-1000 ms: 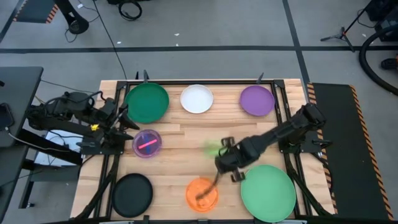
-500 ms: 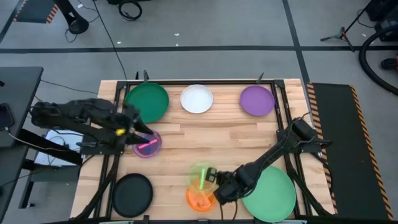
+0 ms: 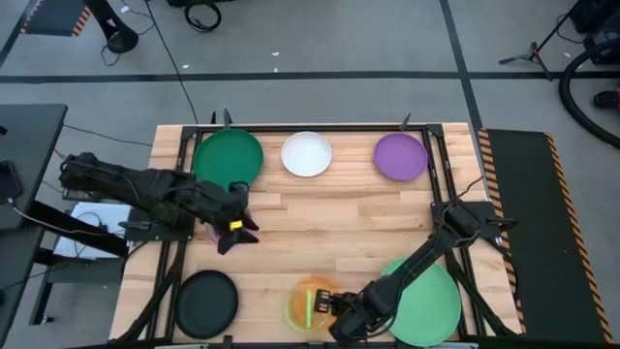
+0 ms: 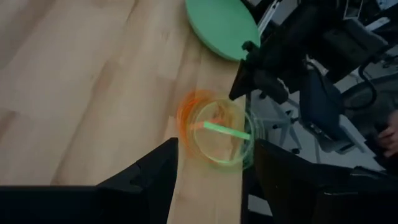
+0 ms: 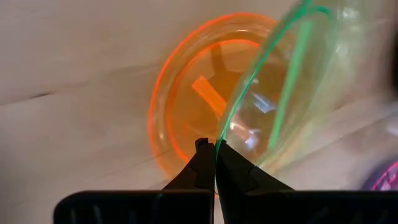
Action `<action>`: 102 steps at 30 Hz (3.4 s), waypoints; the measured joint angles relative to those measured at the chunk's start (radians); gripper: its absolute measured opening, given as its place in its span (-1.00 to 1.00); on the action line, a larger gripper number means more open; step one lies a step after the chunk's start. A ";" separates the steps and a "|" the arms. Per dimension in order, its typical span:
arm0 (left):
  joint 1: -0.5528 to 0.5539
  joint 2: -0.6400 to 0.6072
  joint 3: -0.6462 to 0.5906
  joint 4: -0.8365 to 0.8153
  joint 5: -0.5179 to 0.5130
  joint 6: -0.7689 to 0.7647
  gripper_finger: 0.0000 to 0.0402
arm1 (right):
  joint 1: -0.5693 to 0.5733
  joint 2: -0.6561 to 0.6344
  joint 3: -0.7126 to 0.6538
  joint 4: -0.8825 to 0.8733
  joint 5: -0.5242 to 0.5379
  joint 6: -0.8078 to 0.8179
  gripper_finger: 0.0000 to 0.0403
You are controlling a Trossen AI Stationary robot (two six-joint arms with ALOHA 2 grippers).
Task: Stack plastic plates
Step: Stack the transparent green plate on top of the transparent orange plate, then stack the bottom stacked plates on top of the transparent red plate
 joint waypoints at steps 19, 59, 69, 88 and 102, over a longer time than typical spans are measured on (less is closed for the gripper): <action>-0.145 0.062 0.000 0.388 -0.263 0.111 0.07 | 0.008 0.001 -0.005 -0.015 -0.024 0.272 -0.77; -0.306 0.738 0.000 0.425 -0.334 -0.475 0.07 | 0.169 -0.165 -0.001 -0.162 0.333 1.111 -0.07; -0.393 0.755 0.000 0.444 -0.509 -0.461 0.07 | 0.165 -0.165 -0.001 -0.175 0.333 1.110 -0.07; -0.390 0.846 0.000 0.535 -0.529 -0.544 0.07 | 0.172 -0.165 -0.001 -0.183 0.326 1.139 -0.07; -0.373 0.970 0.185 0.315 -0.635 -0.420 0.07 | 0.166 -0.165 -0.001 -0.184 0.332 1.062 -0.07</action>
